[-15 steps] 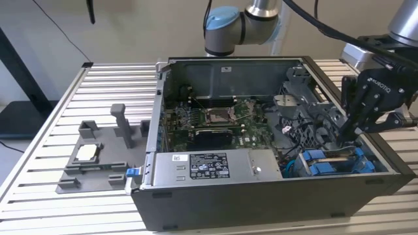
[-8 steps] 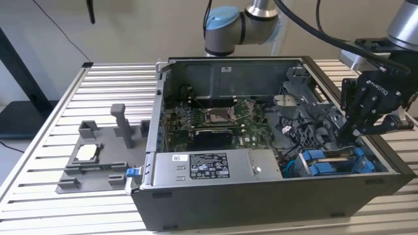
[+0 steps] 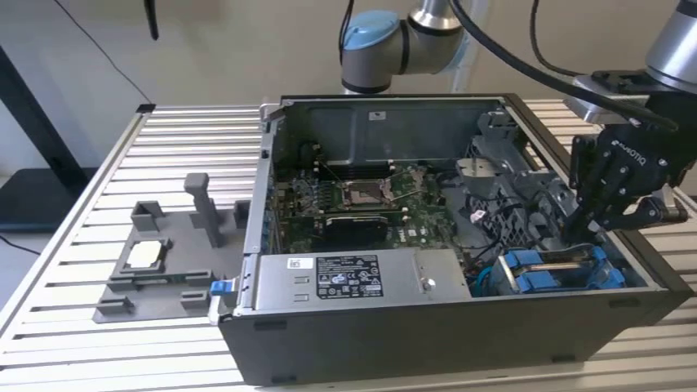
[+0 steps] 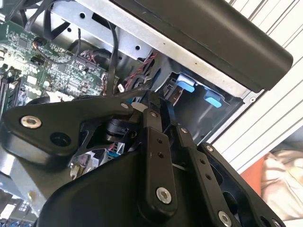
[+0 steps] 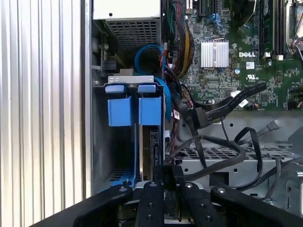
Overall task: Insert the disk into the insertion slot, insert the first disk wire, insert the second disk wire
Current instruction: 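Insert the first disk wire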
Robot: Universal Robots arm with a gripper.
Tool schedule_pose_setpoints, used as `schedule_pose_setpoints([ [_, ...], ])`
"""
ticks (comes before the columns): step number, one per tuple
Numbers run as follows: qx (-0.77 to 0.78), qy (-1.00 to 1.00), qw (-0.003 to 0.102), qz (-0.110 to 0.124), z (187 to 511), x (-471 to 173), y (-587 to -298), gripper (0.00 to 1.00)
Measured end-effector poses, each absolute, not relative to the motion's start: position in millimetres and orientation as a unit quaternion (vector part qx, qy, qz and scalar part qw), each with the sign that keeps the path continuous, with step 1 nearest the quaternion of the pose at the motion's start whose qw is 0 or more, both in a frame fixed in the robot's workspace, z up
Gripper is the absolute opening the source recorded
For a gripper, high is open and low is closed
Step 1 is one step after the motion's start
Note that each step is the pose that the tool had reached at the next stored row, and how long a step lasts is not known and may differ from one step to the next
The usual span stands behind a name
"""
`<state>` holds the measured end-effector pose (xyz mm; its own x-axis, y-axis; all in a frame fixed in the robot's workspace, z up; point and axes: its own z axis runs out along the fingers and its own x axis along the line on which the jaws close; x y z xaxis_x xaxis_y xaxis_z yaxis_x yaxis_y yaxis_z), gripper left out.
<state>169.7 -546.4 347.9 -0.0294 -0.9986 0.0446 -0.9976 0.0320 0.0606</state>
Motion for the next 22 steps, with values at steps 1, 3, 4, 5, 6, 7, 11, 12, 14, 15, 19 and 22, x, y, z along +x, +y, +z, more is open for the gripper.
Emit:
schedule_pose_setpoints([
  [1, 0.695, -0.718, 0.037, -0.006, 347.5, 170.0, -546.9, 0.19],
  [3, 0.693, -0.720, 0.037, -0.006, 347.0, 170.6, -548.2, 0.19],
  [4, 0.692, -0.721, 0.037, -0.006, 346.8, 170.7, -548.8, 0.19],
  [5, 0.690, -0.722, 0.037, -0.006, 346.7, 170.7, -549.3, 0.19],
  [6, 0.689, -0.723, 0.037, -0.007, 346.6, 170.9, -549.7, 0.19],
  [7, 0.689, -0.724, 0.037, -0.007, 346.3, 171.0, -550.3, 0.19],
  [11, 0.689, -0.724, 0.037, -0.007, 345.6, 171.2, -551.6, 0.19],
  [12, 0.689, -0.724, 0.037, -0.007, 345.6, 171.2, -551.7, 0.19],
  [14, 0.689, -0.724, 0.037, -0.007, 345.6, 171.2, -551.7, 0.19],
  [15, 0.689, -0.724, 0.037, -0.006, 345.6, 171.2, -551.8, 0.19],
  [19, 0.689, -0.724, 0.037, -0.006, 344.6, 171.2, -551.7, 0.19],
  [22, 0.689, -0.724, 0.038, -0.006, 343.4, 171.2, -551.7, 0.19],
])
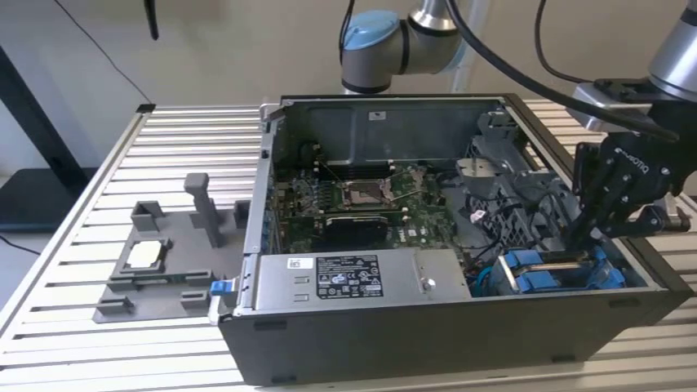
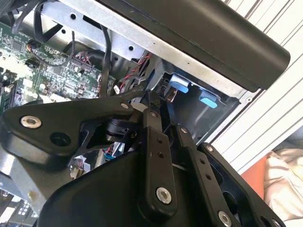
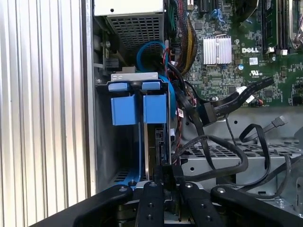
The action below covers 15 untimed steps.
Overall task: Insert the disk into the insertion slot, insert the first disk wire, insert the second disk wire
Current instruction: 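Insert the first disk wire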
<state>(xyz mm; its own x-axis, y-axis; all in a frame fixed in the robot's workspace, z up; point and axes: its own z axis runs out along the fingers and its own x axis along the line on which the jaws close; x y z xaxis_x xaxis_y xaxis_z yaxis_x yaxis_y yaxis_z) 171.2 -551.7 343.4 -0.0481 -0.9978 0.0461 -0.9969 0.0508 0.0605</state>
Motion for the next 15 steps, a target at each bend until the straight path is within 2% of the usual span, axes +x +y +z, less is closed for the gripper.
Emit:
schedule_pose_setpoints([
  [15, 0.689, -0.724, 0.038, -0.006, 338.2, 171.2, -551.7, 0.19],
])
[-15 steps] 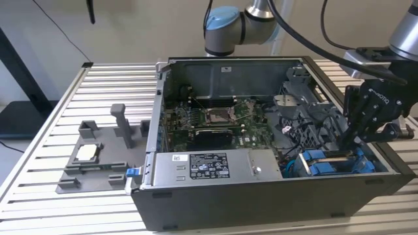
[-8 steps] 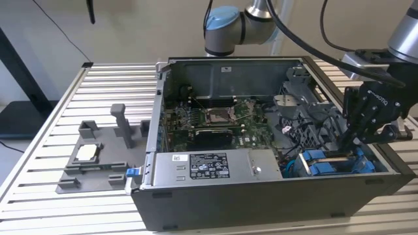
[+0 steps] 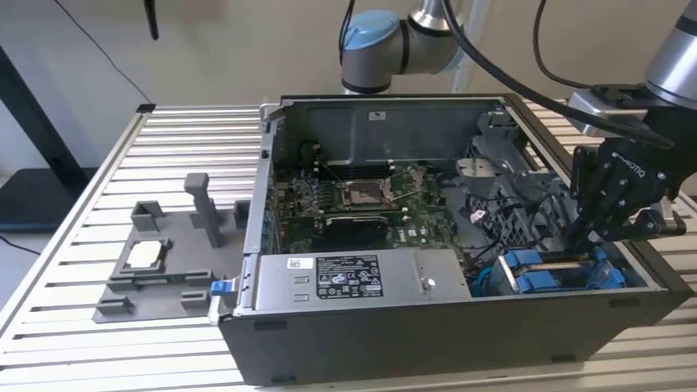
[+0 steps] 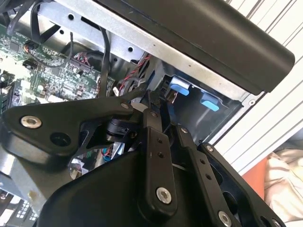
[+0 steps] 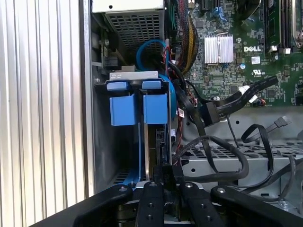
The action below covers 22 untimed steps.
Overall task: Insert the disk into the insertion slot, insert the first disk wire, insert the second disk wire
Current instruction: 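Insert the first disk wire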
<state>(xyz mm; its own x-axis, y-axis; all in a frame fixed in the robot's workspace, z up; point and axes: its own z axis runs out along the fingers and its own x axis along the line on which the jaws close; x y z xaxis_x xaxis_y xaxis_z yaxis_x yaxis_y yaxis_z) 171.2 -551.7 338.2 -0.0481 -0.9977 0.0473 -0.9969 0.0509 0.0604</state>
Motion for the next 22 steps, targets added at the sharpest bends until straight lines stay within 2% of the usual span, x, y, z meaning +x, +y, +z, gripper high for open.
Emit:
schedule_pose_setpoints([
  [16, 0.689, -0.724, 0.038, -0.006, 332.5, 171.2, -551.7, 0.19],
  [19, 0.689, -0.724, 0.037, -0.006, 331.5, 171.3, -551.6, 0.20],
  [20, 0.689, -0.724, 0.038, -0.006, 331.8, 171.2, -551.5, 0.27],
  [22, 0.689, -0.724, 0.038, -0.005, 335.1, 171.2, -551.5, 0.27],
])
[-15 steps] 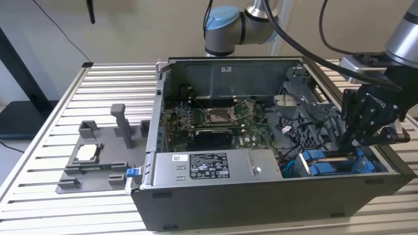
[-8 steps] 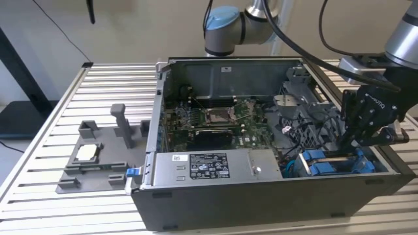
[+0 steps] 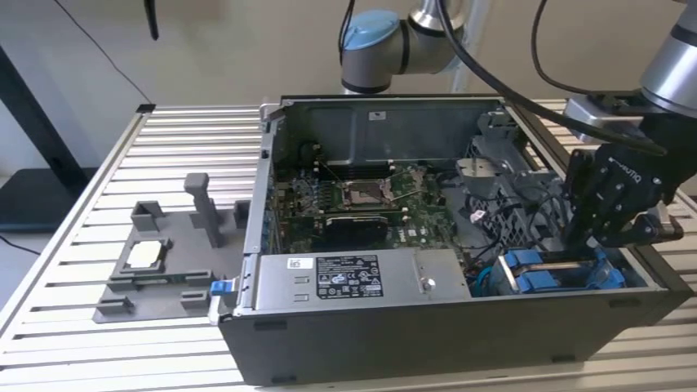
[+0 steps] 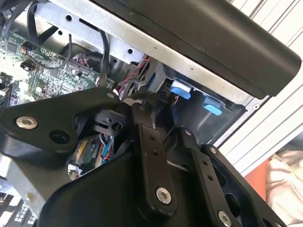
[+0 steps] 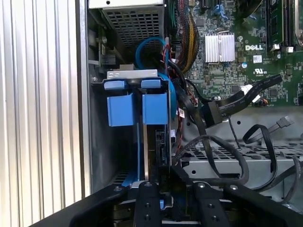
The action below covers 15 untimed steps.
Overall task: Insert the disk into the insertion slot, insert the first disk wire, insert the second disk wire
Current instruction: 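Insert the first disk wire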
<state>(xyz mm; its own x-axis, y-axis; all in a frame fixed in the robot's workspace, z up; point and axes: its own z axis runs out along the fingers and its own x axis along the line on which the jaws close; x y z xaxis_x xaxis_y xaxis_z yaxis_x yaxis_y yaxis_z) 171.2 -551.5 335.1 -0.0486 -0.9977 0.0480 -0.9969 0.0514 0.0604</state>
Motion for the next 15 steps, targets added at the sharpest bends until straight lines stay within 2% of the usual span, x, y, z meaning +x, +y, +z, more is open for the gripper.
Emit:
schedule_pose_setpoints([
  [10, 0.688, -0.724, 0.038, -0.005, 379, 171, -551, 0.27],
  [15, 0.688, -0.724, 0.037, -0.004, 390, 171, -551, 0.27],
])
